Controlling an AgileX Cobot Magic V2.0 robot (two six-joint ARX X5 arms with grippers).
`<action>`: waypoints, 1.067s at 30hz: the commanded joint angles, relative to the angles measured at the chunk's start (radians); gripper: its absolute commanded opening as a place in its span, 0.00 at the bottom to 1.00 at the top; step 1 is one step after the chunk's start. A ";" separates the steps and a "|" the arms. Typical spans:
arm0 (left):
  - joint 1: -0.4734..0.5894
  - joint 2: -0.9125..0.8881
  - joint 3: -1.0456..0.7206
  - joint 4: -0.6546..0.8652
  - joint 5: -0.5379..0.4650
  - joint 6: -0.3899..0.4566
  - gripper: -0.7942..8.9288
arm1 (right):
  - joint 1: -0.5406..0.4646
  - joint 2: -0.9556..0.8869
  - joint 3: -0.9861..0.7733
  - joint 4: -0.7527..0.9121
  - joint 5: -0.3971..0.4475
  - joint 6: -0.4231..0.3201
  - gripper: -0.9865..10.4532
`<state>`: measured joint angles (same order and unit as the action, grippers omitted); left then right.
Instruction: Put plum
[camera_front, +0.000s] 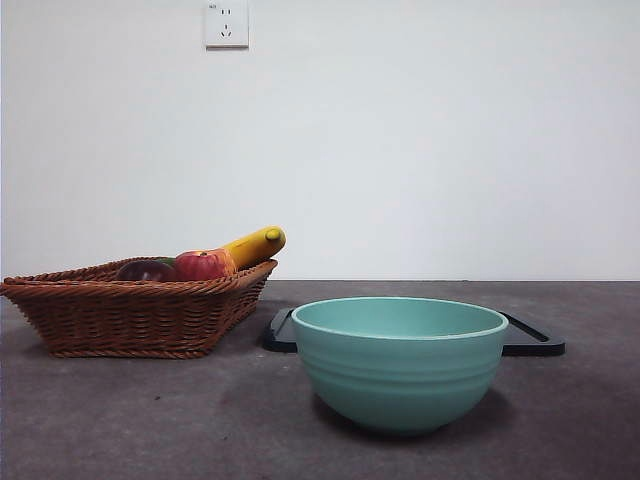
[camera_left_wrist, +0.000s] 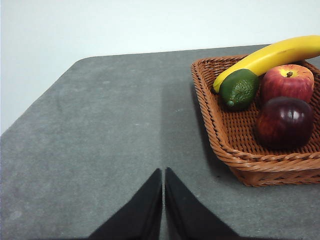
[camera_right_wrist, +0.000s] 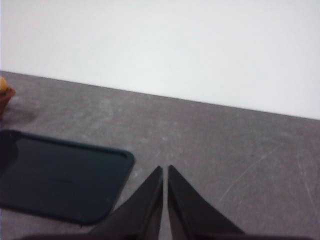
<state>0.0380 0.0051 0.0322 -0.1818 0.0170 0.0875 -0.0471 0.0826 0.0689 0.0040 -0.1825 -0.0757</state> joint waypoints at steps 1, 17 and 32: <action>0.002 -0.002 -0.021 -0.006 -0.003 -0.002 0.09 | -0.002 -0.024 -0.025 0.014 0.004 -0.008 0.09; 0.002 -0.002 -0.021 -0.006 -0.003 -0.002 0.09 | -0.002 -0.079 -0.058 -0.145 0.030 -0.006 0.09; 0.002 -0.002 -0.021 -0.006 -0.003 -0.002 0.09 | -0.002 -0.079 -0.057 -0.161 0.028 -0.004 0.09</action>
